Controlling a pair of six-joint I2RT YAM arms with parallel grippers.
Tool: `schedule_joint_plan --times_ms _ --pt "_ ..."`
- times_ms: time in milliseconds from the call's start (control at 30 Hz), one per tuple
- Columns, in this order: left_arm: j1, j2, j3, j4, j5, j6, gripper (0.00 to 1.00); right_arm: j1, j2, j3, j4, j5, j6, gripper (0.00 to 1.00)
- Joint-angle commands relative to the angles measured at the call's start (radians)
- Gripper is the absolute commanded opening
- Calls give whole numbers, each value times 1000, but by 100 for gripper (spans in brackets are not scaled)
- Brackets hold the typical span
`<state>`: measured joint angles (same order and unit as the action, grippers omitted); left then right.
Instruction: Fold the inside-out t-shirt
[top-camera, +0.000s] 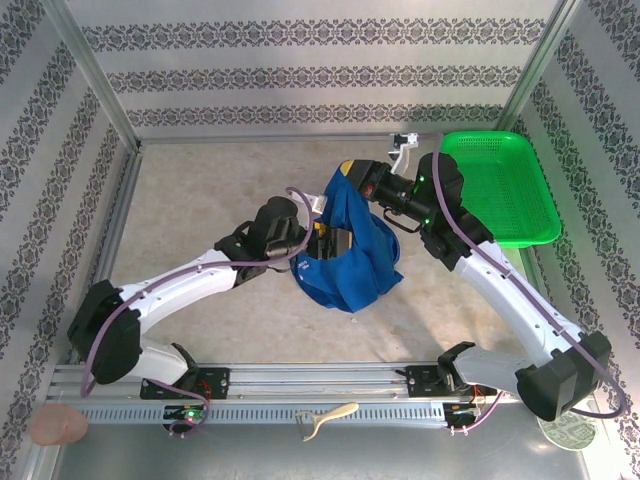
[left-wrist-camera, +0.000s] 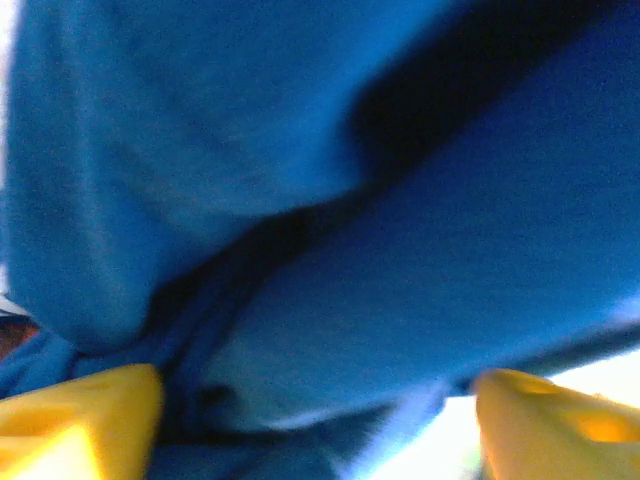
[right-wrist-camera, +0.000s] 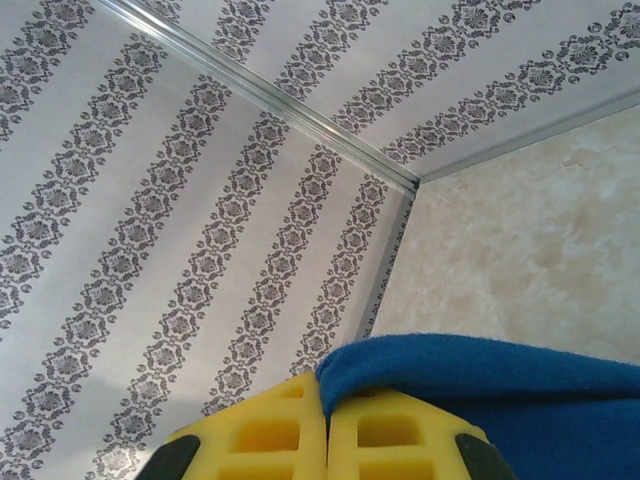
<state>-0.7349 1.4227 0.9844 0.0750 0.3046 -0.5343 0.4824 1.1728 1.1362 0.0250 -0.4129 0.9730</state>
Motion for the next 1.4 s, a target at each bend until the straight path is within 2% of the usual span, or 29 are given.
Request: schedule_joint_plan --times_ms 0,33,100,233,367,467,567,600,633,667,700,767,833,900,1100,1367 --pt "35 -2 54 44 -64 36 35 -3 -44 36 3 -24 -13 0" --pt "60 -6 70 49 -51 30 18 -17 -51 48 -22 -19 -19 0" --pt "105 -23 129 25 -24 33 1 -62 -54 72 -59 -18 -22 0" --pt "156 -41 407 -153 47 110 0 -164 -14 175 -70 -80 23 0" --pt "157 -69 613 -222 120 119 0 -173 7 325 -89 -105 23 0" --pt "157 -139 557 -211 106 115 0 -162 -33 306 -113 -51 -17 0" --pt "164 -197 338 -225 84 121 0 -161 -38 192 -118 -34 -51 0" --pt "166 -218 238 -215 85 110 15 -158 -38 150 -100 -33 -67 0" --pt "166 -240 136 -188 83 86 42 -157 -38 107 -62 -46 -80 0" --pt "166 -255 30 -148 88 63 57 -157 -31 77 -19 -75 -94 0" --pt "165 -278 -75 -100 95 30 69 -165 -19 58 6 -115 -123 0" --pt "165 -315 -229 -17 83 -15 80 -169 5 42 36 -188 -178 0" --pt "166 -351 -330 39 48 -43 85 -171 31 49 26 -260 -231 0" --pt "166 -366 -347 43 15 -34 88 -176 47 50 30 -331 -260 0" --pt "166 -285 -246 6 -23 36 91 -180 41 42 42 -425 -281 0" --pt "166 -101 -133 46 -5 117 93 -182 -23 19 48 -432 -262 0"
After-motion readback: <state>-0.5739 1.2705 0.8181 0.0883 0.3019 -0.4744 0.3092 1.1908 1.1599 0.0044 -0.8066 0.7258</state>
